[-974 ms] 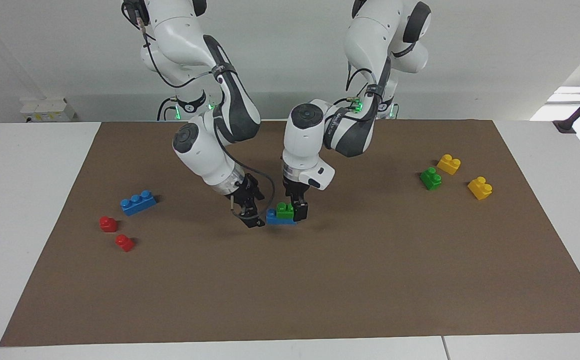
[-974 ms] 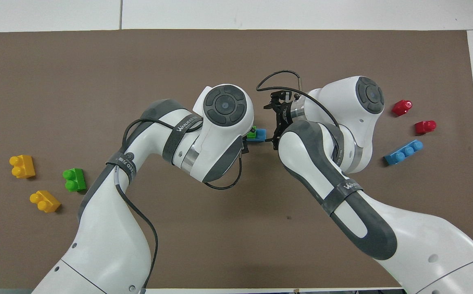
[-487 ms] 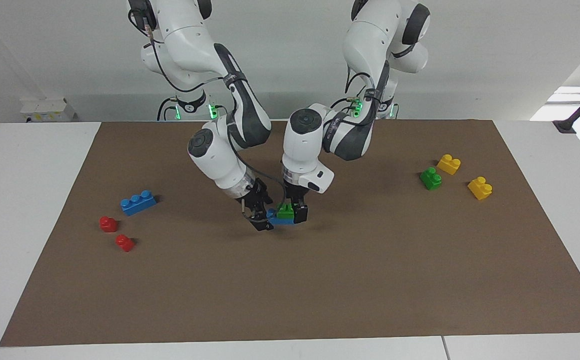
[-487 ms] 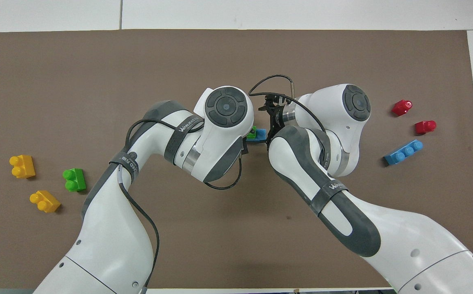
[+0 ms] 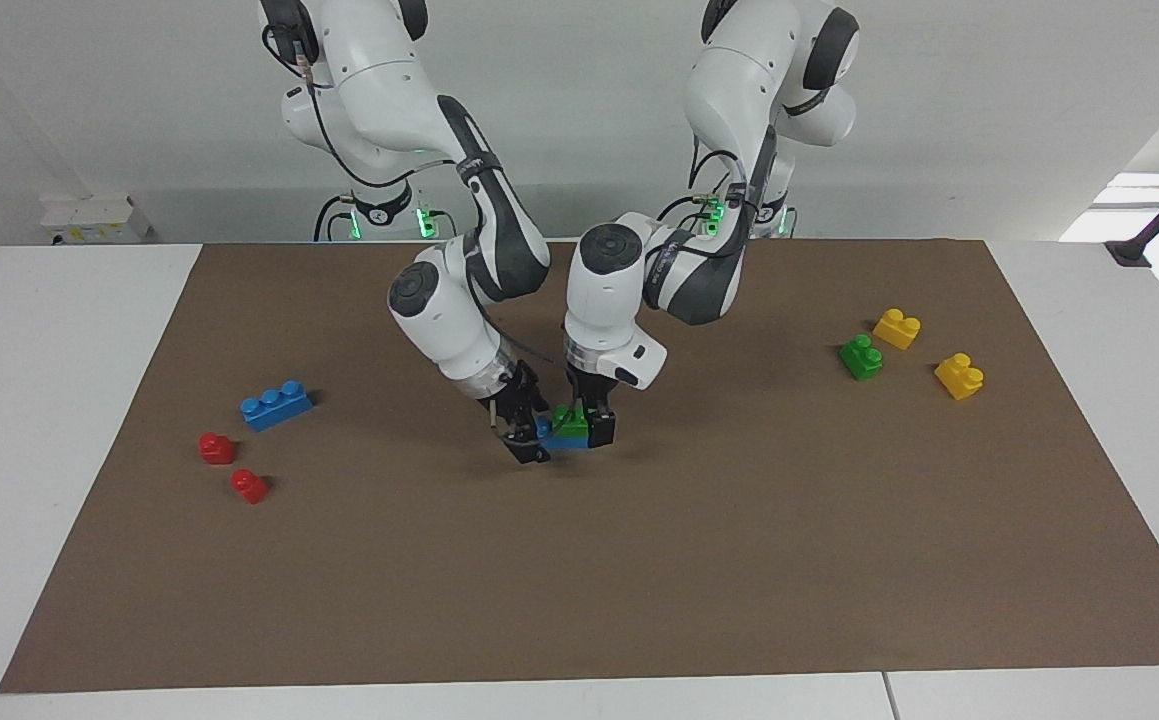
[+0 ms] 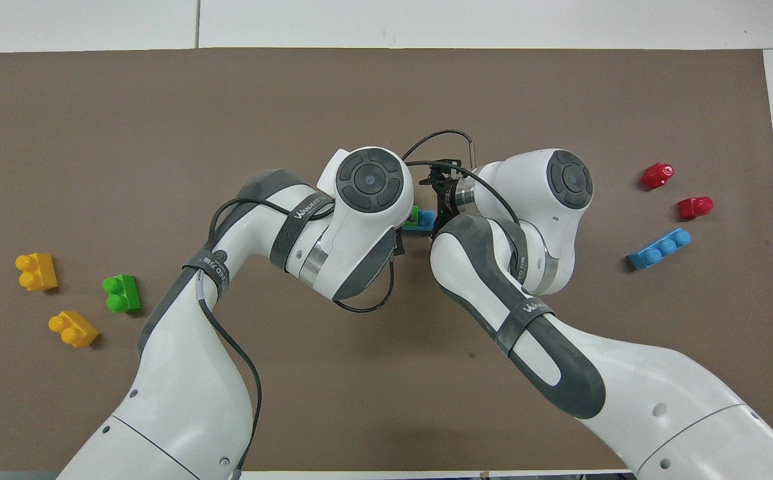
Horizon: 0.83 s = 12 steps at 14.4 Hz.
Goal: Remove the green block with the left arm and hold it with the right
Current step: 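Close the left gripper on the green block while the right gripper grips blue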
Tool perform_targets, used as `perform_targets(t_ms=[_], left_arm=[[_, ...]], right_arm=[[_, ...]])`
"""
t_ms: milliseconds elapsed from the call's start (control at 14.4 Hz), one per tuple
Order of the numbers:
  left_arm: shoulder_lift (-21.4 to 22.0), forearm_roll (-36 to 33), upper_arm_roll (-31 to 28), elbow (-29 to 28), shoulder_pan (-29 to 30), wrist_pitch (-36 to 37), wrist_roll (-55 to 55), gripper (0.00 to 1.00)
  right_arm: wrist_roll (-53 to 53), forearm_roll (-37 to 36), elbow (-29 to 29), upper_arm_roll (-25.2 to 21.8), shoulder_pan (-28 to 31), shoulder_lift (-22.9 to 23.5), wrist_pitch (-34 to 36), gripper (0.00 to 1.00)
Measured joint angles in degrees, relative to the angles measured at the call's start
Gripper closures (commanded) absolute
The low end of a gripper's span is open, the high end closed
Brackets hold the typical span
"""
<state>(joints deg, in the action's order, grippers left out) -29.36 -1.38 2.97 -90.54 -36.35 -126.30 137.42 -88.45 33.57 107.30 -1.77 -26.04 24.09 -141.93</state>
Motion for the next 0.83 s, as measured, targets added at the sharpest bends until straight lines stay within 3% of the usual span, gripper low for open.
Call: perform_targets(t_ms=[834], left_arm=[[0.0, -0.1, 0.0, -0.4, 0.0, -0.6, 0.0, 0.00]], right_arm=[[0.0, 0.0, 1.0, 0.0, -1.0, 0.0, -1.4, 0.07]])
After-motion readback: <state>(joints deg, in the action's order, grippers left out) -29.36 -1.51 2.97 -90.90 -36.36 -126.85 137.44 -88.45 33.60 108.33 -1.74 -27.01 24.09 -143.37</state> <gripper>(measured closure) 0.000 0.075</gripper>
